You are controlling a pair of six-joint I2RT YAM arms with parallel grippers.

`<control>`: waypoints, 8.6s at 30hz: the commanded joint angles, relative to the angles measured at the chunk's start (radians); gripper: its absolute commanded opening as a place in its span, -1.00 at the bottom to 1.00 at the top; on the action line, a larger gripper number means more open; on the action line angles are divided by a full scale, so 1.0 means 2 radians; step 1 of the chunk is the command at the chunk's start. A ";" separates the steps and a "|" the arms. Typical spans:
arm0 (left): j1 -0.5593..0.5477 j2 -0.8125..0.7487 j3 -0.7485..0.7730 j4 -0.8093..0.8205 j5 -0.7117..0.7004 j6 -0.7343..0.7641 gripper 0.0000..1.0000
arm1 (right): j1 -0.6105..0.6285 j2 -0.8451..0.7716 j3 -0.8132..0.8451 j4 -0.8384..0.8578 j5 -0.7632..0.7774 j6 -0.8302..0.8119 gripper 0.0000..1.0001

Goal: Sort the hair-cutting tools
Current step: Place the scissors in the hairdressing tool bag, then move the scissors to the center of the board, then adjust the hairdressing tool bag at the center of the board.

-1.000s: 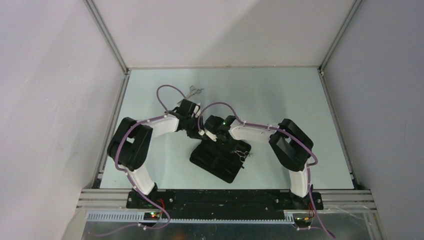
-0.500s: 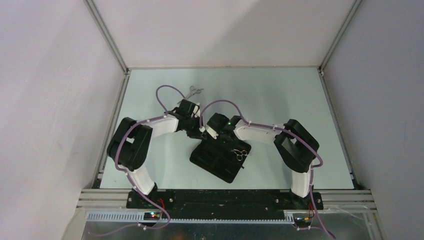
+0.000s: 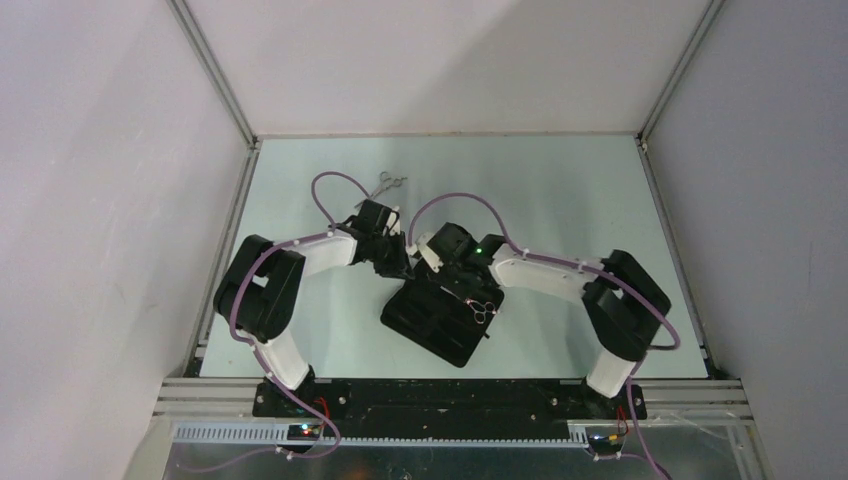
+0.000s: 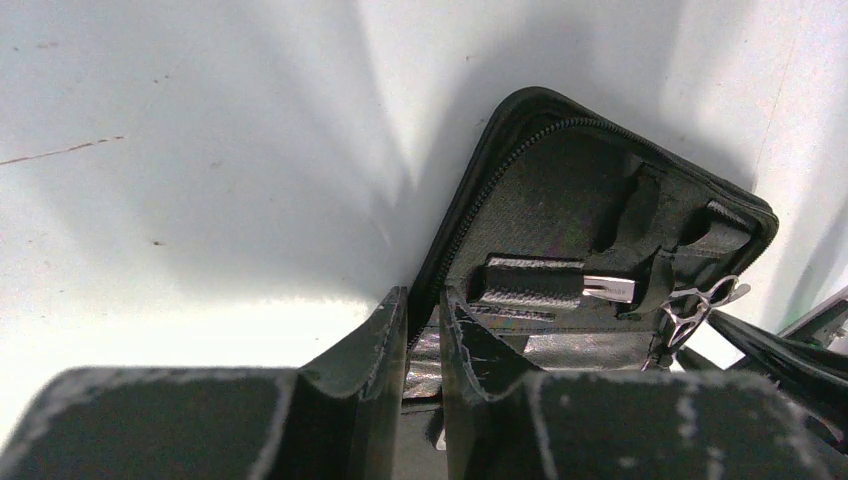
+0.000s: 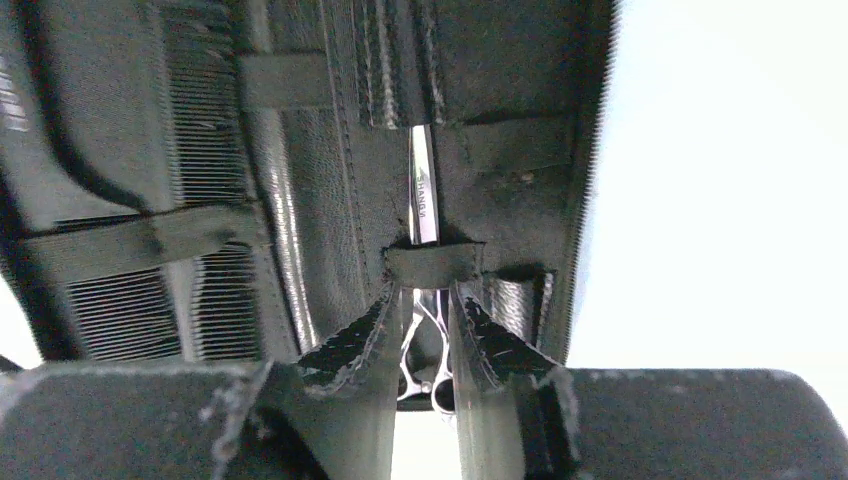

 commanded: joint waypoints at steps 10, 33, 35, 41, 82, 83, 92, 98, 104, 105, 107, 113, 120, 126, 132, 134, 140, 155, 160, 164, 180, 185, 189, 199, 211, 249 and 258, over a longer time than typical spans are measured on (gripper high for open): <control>-0.010 -0.009 -0.018 -0.019 -0.002 -0.002 -0.56 | -0.040 -0.140 -0.087 0.014 -0.025 0.063 -0.40; -0.009 -0.011 -0.016 -0.025 -0.003 0.006 -0.56 | -0.006 -0.052 -0.113 0.023 0.043 0.068 -0.44; -0.009 -0.012 -0.017 -0.026 -0.003 0.006 -0.56 | 0.002 -0.043 -0.113 0.024 0.058 0.066 -0.44; -0.009 -0.011 -0.017 -0.026 -0.002 0.007 -0.56 | 0.012 -0.033 -0.112 0.021 0.060 0.059 -0.53; -0.010 -0.029 -0.026 -0.026 -0.002 0.009 -0.56 | 0.076 -0.029 -0.102 0.133 0.095 -0.063 -0.95; -0.009 -0.031 -0.027 -0.026 -0.002 0.008 -0.56 | 0.076 -0.035 -0.102 0.129 0.094 -0.058 -0.87; -0.010 -0.049 -0.039 -0.031 -0.005 0.001 -0.52 | 0.076 -0.112 -0.108 0.080 0.089 -0.002 -0.51; -0.013 -0.065 -0.056 -0.033 -0.005 -0.005 -0.47 | 0.065 -0.202 -0.131 0.079 0.104 0.043 -0.36; -0.022 -0.090 -0.073 -0.037 -0.008 -0.016 -0.32 | 0.021 -0.307 -0.177 0.101 0.121 0.113 -0.18; -0.022 -0.101 -0.077 -0.041 -0.013 -0.020 -0.27 | 0.011 -0.336 -0.191 0.110 0.123 0.120 -0.17; -0.023 -0.124 -0.081 -0.051 -0.028 -0.027 -0.17 | -0.008 -0.379 -0.215 0.128 0.120 0.142 -0.09; -0.021 -0.206 -0.068 -0.097 -0.097 -0.035 0.34 | -0.080 -0.476 -0.275 0.173 0.063 0.186 0.19; 0.031 -0.184 0.038 -0.151 -0.180 0.010 0.83 | -0.136 -0.548 -0.312 0.206 0.073 0.249 0.69; 0.075 -0.081 0.162 -0.152 -0.223 0.044 0.78 | -0.154 -0.570 -0.337 0.213 0.076 0.281 0.98; 0.103 0.052 0.301 -0.163 -0.233 0.100 0.68 | -0.162 -0.562 -0.341 0.215 0.056 0.286 0.99; 0.108 0.095 0.347 -0.175 -0.234 0.124 0.63 | -0.164 -0.561 -0.340 0.215 0.048 0.286 0.99; 0.118 0.201 0.465 -0.231 -0.209 0.192 0.52 | -0.169 -0.567 -0.341 0.202 0.040 0.285 0.99; 0.153 0.333 0.594 -0.321 -0.143 0.180 0.38 | -0.175 -0.596 -0.341 0.169 0.024 0.285 0.98; 0.153 0.340 0.598 -0.328 -0.116 0.157 0.30 | -0.176 -0.607 -0.341 0.162 0.025 0.285 0.97; 0.150 0.345 0.584 -0.333 -0.104 0.140 0.15 | -0.177 -0.611 -0.341 0.158 0.025 0.284 0.97; 0.090 0.248 0.400 -0.311 -0.147 0.135 -0.91 | -0.177 -0.615 -0.341 0.153 0.012 0.283 0.94; 0.075 0.183 0.293 -0.266 -0.143 0.102 -1.00 | -0.177 -0.581 -0.334 0.141 -0.033 0.275 0.86; 0.062 0.113 0.202 -0.237 -0.131 0.075 -1.00 | -0.175 -0.514 -0.307 0.113 -0.077 0.277 0.75; 0.028 -0.034 -0.002 -0.179 -0.112 0.014 -0.98 | -0.084 -0.337 -0.242 0.050 0.047 0.316 0.67; 0.025 -0.162 -0.034 -0.158 -0.118 -0.025 0.24 | -0.076 -0.215 -0.229 0.114 0.078 0.359 0.42; 0.104 -0.042 0.175 -0.241 -0.156 0.050 0.59 | -0.205 -0.013 0.001 0.104 0.110 0.014 -0.07; 0.103 0.042 0.215 -0.246 -0.150 0.032 0.41 | -0.175 -0.145 -0.022 0.077 0.150 0.098 0.13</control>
